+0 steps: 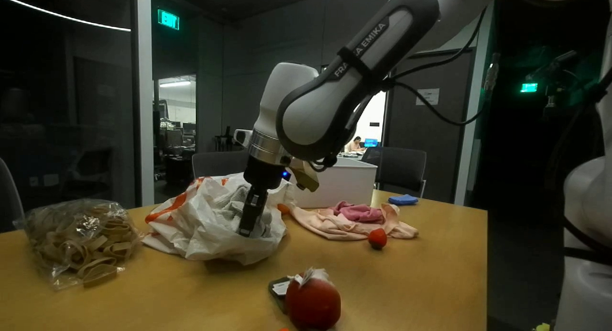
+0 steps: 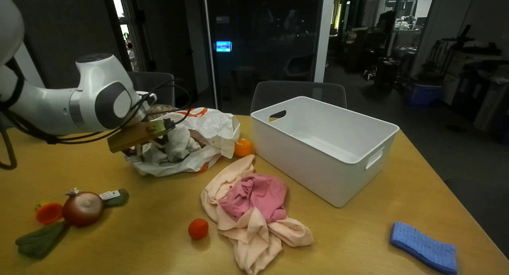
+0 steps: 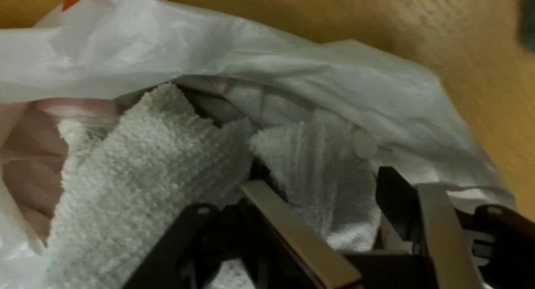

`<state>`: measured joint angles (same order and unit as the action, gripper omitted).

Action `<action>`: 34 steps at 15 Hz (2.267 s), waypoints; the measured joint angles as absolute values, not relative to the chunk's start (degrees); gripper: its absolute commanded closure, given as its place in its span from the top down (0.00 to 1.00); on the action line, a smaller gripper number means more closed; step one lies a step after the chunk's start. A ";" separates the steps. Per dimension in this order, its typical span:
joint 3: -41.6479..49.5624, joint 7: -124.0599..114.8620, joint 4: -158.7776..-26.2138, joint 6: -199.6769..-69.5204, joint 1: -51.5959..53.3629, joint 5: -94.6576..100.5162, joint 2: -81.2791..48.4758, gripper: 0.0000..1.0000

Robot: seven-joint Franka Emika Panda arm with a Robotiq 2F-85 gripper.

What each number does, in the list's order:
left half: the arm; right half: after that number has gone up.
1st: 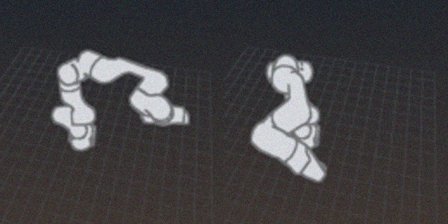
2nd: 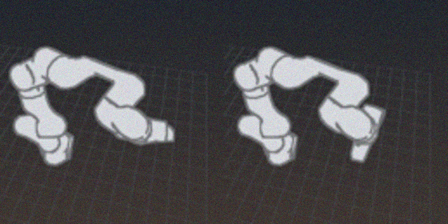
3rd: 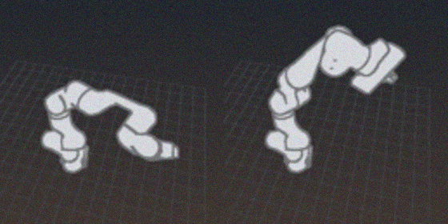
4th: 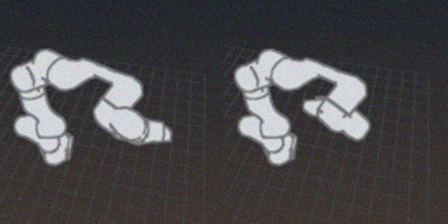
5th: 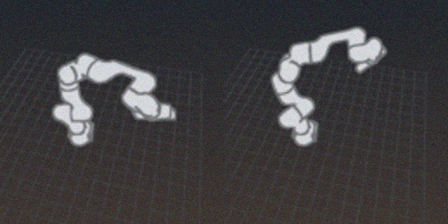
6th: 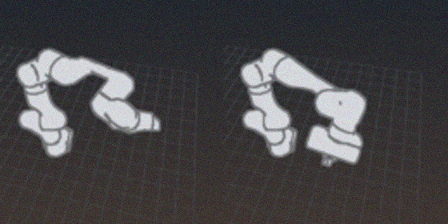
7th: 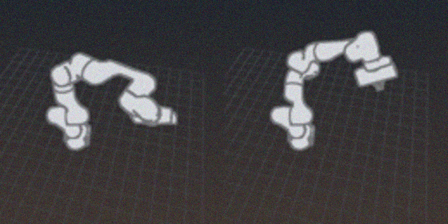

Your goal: Put the brown plush toy and towel in the plastic

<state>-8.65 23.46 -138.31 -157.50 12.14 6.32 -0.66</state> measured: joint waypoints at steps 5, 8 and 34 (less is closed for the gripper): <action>-11.89 22.89 -143.08 -148.09 14.76 -2.03 9.34 1.00; -10.27 23.11 -146.05 -145.25 15.22 -1.58 16.94 0.99; -1.30 45.63 -149.95 -143.55 22.75 -17.66 15.81 1.00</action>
